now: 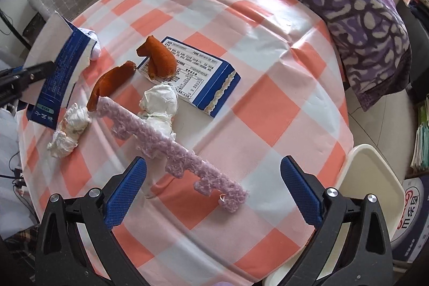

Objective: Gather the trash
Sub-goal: 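Grasp white cardboard box with left tool while right tool grasps second pink strip, then drop pink strip in bin with right tool while left tool carries box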

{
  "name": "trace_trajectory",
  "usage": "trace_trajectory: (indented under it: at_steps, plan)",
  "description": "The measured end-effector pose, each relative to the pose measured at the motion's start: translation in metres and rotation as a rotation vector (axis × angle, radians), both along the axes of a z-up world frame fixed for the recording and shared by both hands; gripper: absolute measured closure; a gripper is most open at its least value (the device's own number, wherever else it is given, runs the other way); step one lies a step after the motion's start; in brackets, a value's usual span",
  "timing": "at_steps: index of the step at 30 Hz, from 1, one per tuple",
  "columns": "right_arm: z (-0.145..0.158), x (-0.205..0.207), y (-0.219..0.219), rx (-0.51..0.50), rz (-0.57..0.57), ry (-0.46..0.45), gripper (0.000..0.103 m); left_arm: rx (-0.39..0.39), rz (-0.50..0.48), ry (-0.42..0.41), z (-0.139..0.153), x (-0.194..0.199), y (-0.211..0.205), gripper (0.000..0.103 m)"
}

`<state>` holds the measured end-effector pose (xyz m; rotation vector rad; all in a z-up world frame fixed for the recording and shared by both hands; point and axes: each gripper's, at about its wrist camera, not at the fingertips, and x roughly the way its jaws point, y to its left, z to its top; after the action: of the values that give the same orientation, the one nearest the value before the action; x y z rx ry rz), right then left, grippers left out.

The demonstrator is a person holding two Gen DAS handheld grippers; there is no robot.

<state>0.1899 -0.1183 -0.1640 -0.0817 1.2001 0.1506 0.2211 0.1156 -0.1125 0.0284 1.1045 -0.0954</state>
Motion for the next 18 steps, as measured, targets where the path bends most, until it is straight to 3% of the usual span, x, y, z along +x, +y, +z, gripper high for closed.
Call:
trace_trajectory:
  at_steps: [4, 8, 11, 12, 13, 15, 18]
  plan:
    - [0.000, 0.003, 0.005, 0.014, 0.019, -0.013, 0.012, -0.116, 0.079, -0.027, 0.019, -0.005, 0.021, 0.061]
    - [-0.003, 0.004, 0.020, -0.012, 0.068, -0.017, 0.017, -0.154, 0.162, -0.057, 0.037, -0.014, 0.029, 0.061]
    - [-0.008, 0.004, 0.031, -0.047, 0.116, -0.010, 0.027, -0.181, 0.189, -0.085, 0.051, -0.024, 0.029, 0.061]
    - [-0.011, 0.004, 0.033, -0.053, 0.126, -0.001, 0.035, -0.183, 0.190, -0.098, 0.055, -0.027, 0.029, 0.061]
    - [-0.013, 0.004, 0.035, -0.060, 0.132, 0.012, 0.058, -0.185, 0.189, -0.111, 0.059, -0.030, 0.027, 0.061]
    - [-0.015, 0.004, 0.036, -0.049, 0.130, 0.034, 0.079, -0.185, 0.188, -0.131, 0.064, -0.034, 0.025, 0.061]
    - [-0.002, 0.003, 0.034, 0.017, 0.110, 0.003, 0.083, -0.187, 0.187, -0.145, 0.067, -0.038, 0.023, 0.061]
